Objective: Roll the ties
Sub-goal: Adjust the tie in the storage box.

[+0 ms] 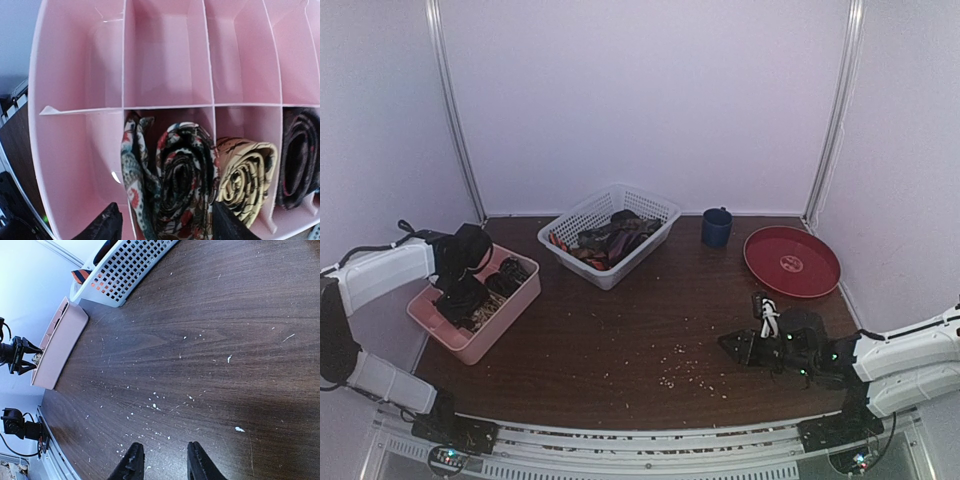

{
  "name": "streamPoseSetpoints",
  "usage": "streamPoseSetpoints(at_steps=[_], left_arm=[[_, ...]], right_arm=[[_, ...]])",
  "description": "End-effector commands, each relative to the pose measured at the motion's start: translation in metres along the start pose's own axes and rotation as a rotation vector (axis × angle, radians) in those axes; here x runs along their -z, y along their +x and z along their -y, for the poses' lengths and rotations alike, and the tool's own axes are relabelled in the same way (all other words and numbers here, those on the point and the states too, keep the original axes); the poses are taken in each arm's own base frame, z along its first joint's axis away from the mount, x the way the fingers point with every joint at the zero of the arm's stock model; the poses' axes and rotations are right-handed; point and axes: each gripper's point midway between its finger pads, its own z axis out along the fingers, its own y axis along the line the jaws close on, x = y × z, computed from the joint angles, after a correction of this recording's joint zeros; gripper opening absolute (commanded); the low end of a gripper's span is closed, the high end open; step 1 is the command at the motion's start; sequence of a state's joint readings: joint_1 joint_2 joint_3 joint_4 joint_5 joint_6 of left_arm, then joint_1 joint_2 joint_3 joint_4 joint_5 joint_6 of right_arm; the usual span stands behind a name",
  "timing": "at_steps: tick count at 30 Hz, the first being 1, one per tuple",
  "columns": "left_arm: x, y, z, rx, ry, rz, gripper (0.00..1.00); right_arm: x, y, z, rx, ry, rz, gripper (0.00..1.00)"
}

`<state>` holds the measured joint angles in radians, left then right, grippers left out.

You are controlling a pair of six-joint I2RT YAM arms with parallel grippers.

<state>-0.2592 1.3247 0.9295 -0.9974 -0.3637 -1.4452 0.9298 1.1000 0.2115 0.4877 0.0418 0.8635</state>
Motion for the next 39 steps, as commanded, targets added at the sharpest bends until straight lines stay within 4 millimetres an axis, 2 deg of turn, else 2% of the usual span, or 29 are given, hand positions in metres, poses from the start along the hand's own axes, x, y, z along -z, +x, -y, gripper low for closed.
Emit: streamPoseSetpoints(at_steps=[1,5,9,13,16,21,25,28,36,39], left_arm=[[-0.005,0.009,-0.005,-0.017,0.009,-0.025,0.56],[-0.012,0.015,-0.014,-0.021,0.008,-0.029,0.45],[-0.025,0.026,-0.025,-0.023,-0.001,-0.048,0.43],[-0.029,0.029,-0.020,-0.028,0.009,-0.060,0.44],[-0.023,0.024,-0.012,-0.029,0.027,-0.051,0.45],[-0.008,0.013,-0.005,-0.015,0.053,-0.024,0.57],[0.008,-0.002,0.004,-0.017,0.084,0.022,0.59],[0.019,-0.013,-0.001,-0.002,0.067,0.063,0.58],[0.015,-0.017,-0.019,0.006,0.036,0.114,0.41],[0.014,-0.018,-0.019,0.000,0.045,0.125,0.34]], right_arm=[[0.000,-0.008,-0.008,0.010,-0.006,0.023,0.31],[-0.002,-0.006,-0.007,0.004,-0.010,0.019,0.31],[-0.002,-0.004,-0.007,0.009,-0.008,0.012,0.31],[-0.001,-0.006,-0.009,0.011,-0.008,0.017,0.31],[-0.001,-0.008,-0.010,0.013,-0.006,0.018,0.31],[0.000,-0.007,-0.009,0.008,-0.006,0.023,0.31],[0.001,-0.006,-0.009,0.010,-0.003,0.022,0.31],[0.002,-0.007,-0.009,0.010,-0.004,0.026,0.31],[0.002,-0.007,-0.008,0.012,0.002,0.028,0.31],[0.001,-0.006,-0.008,0.013,0.003,0.027,0.31]])
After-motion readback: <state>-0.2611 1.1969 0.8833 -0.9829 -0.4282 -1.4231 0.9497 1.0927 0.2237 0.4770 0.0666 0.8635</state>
